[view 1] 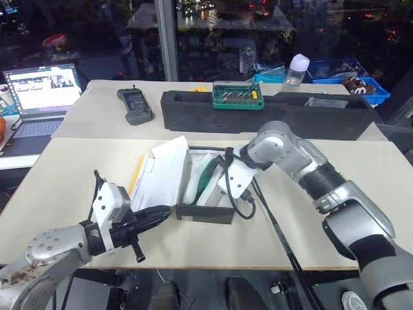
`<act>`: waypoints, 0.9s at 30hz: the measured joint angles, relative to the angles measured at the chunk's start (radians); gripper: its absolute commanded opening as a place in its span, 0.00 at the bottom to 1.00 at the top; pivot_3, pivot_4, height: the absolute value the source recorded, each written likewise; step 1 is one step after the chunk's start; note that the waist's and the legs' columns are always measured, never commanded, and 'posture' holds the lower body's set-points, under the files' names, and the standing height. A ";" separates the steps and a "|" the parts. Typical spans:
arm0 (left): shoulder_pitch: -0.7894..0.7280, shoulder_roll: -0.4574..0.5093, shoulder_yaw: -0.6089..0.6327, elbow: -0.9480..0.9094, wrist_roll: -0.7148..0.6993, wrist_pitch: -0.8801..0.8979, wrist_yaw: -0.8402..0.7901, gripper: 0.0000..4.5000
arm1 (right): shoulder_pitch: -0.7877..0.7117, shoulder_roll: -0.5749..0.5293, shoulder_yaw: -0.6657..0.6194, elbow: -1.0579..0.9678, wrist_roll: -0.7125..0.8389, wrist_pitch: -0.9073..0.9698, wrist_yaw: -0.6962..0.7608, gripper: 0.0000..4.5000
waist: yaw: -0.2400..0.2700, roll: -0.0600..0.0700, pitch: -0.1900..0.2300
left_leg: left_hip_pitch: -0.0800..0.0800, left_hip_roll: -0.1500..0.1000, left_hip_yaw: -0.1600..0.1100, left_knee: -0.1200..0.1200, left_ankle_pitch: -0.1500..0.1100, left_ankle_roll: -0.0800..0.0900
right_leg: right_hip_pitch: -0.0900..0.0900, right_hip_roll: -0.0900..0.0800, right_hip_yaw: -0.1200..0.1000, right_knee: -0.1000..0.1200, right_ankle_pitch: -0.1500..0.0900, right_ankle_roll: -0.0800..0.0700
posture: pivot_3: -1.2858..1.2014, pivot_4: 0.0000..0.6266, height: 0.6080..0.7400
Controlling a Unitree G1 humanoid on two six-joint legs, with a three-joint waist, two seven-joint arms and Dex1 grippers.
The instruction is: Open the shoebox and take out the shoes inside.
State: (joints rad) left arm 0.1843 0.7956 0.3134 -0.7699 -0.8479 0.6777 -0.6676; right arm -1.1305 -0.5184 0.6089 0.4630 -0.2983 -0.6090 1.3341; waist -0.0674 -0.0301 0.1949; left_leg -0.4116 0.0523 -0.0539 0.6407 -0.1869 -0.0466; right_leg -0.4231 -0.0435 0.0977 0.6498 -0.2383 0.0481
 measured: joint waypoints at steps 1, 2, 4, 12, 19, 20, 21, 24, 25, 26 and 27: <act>0.000 0.000 -0.002 0.000 0.000 0.000 0.002 0.07 | 0.001 0.001 0.000 0.002 0.000 0.000 0.000 0.55 | 0.000 0.000 0.000 | 0.000 0.000 0.000 0.000 0.000 0.000 | 0.000 0.000 0.000 0.000 0.000 0.000 | 0.52 0.24 0.81; -0.001 -0.001 -0.006 0.000 0.000 0.000 0.004 0.07 | 0.003 0.001 0.000 0.004 0.000 0.000 0.000 0.46 | 0.000 0.000 0.000 | 0.000 0.000 0.000 0.000 0.000 0.000 | 0.000 0.000 0.000 0.000 0.000 0.000 | 0.52 0.24 0.81; -0.002 -0.002 -0.015 0.000 0.001 0.001 0.010 0.07 | 0.005 0.002 0.000 0.006 0.001 0.000 -0.001 0.32 | -0.001 0.000 0.000 | 0.000 0.000 0.000 0.000 0.000 0.000 | 0.000 0.000 0.000 0.000 0.000 0.000 | 0.52 0.24 0.81; -0.013 -0.005 -0.029 -0.002 0.000 0.001 0.026 0.07 | 0.015 0.002 -0.001 -0.011 0.002 0.011 0.000 0.07 | -0.003 0.000 0.000 | 0.005 0.000 0.000 0.000 0.000 0.000 | 0.001 0.000 0.000 0.007 -0.002 -0.002 | 0.52 0.24 0.81; -0.018 -0.005 -0.034 -0.001 0.003 0.001 0.024 0.07 | 0.019 0.002 -0.038 -0.044 0.048 0.078 -0.001 0.07 | -0.003 0.000 0.000 | 0.004 0.000 0.000 0.000 0.000 0.000 | -0.001 0.000 0.000 0.009 -0.003 -0.003 | 0.52 0.24 0.81; -0.018 -0.005 -0.036 0.000 0.004 0.001 0.022 0.07 | 0.018 0.002 -0.055 -0.060 0.076 0.100 0.003 0.07 | -0.003 0.000 0.000 | 0.004 0.000 0.000 0.000 0.000 0.000 | -0.001 0.000 0.000 0.009 -0.003 -0.003 | 0.52 0.24 0.81; -0.019 -0.005 -0.036 0.000 0.005 0.001 0.021 0.07 | 0.018 0.002 -0.071 -0.073 0.094 0.116 0.005 0.07 | -0.003 0.000 0.000 | 0.004 0.000 0.000 0.000 0.000 0.000 | -0.001 0.000 0.000 0.009 -0.003 -0.003 | 0.52 0.24 0.81; -0.020 -0.005 -0.040 0.003 0.012 0.001 0.014 0.07 | 0.003 -0.001 -0.113 -0.101 0.132 0.150 0.011 0.07 | -0.002 0.000 0.000 | 0.004 0.000 0.000 0.000 0.000 0.000 | -0.001 0.000 0.000 0.009 -0.003 -0.003 | 0.52 0.24 0.81; -0.020 -0.005 -0.041 0.005 0.015 0.001 0.010 0.07 | 0.003 -0.004 -0.117 -0.101 0.139 0.154 0.011 0.07 | -0.002 0.000 0.000 | 0.004 0.000 0.000 0.000 0.000 0.000 | 0.000 0.000 0.000 0.009 -0.003 -0.003 | 0.52 0.24 0.81; -0.020 -0.005 -0.042 0.007 0.020 0.000 0.007 0.07 | 0.003 -0.007 -0.117 -0.101 0.145 0.155 0.012 0.07 | -0.002 0.000 0.000 | 0.004 0.000 0.000 0.000 0.000 0.000 | 0.000 0.000 0.000 0.008 -0.003 -0.003 | 0.52 0.24 0.81; -0.020 -0.005 -0.042 0.011 0.022 0.000 0.003 0.07 | 0.003 -0.008 -0.117 -0.101 0.145 0.155 0.014 0.07 | -0.002 0.000 0.000 | 0.004 0.000 0.000 0.000 0.000 0.000 | -0.001 0.000 0.000 0.008 -0.003 -0.003 | 0.52 0.24 0.81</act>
State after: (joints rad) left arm 0.1639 0.7910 0.2711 -0.7585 -0.8254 0.6779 -0.6645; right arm -1.1272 -0.5260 0.4921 0.3625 -0.1532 -0.4540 1.3479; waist -0.0697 -0.0302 0.1950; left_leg -0.4075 0.0521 -0.0537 0.6407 -0.1869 -0.0467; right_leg -0.4237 -0.0432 0.0980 0.6582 -0.2413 0.0456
